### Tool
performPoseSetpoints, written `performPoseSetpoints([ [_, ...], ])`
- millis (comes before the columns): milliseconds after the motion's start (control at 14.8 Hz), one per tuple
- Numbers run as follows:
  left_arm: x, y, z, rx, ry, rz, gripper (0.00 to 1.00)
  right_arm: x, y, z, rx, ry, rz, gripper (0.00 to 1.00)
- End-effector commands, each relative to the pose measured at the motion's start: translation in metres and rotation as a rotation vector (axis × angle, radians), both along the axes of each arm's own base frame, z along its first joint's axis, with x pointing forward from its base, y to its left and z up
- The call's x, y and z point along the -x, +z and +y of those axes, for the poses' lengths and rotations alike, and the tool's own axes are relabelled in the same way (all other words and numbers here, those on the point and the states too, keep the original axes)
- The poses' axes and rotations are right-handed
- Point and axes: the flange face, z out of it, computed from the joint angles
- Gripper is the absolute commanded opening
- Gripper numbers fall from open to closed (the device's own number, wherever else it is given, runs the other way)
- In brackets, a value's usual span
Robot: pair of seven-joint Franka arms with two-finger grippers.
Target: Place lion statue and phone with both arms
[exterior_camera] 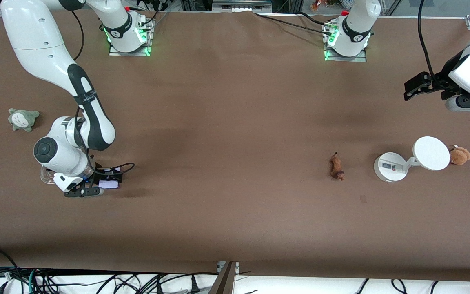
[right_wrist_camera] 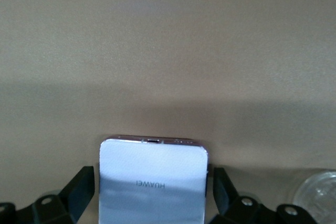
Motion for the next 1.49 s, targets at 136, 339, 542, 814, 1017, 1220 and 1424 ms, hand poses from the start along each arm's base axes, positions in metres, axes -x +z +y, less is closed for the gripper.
performPoseSetpoints([
  [136, 0.006, 0.003, 0.005, -0.025, 0.005, -0.017, 1.00, -0.001, 0.053, 0.005, -0.028, 0.006, 0.011, 1.00],
  [339, 0.004, 0.001, 0.005, -0.025, 0.005, -0.016, 1.00, 0.004, 0.097, 0.007, -0.044, 0.007, 0.044, 1.00],
  [542, 0.002, 0.001, 0.000, -0.030, -0.024, -0.019, 1.00, 0.021, 0.152, 0.010, -0.056, -0.032, 0.133, 1.00],
  [814, 0.002, 0.001, 0.001, -0.025, -0.023, -0.021, 1.00, 0.062, 0.252, 0.011, -0.056, -0.046, 0.226, 1.00],
  [1017, 0.002, 0.000, 0.001, -0.024, -0.022, -0.018, 1.00, 0.093, 0.315, 0.012, -0.046, -0.040, 0.242, 1.00],
  [1220, 0.001, 0.000, 0.002, -0.023, -0.020, -0.020, 1.00, 0.130, 0.363, 0.008, -0.017, -0.029, 0.278, 1.00],
  [1424, 0.001, 0.000, 0.001, -0.022, -0.022, -0.018, 1.00, 0.164, 0.402, -0.005, 0.025, -0.036, 0.306, 1.00],
])
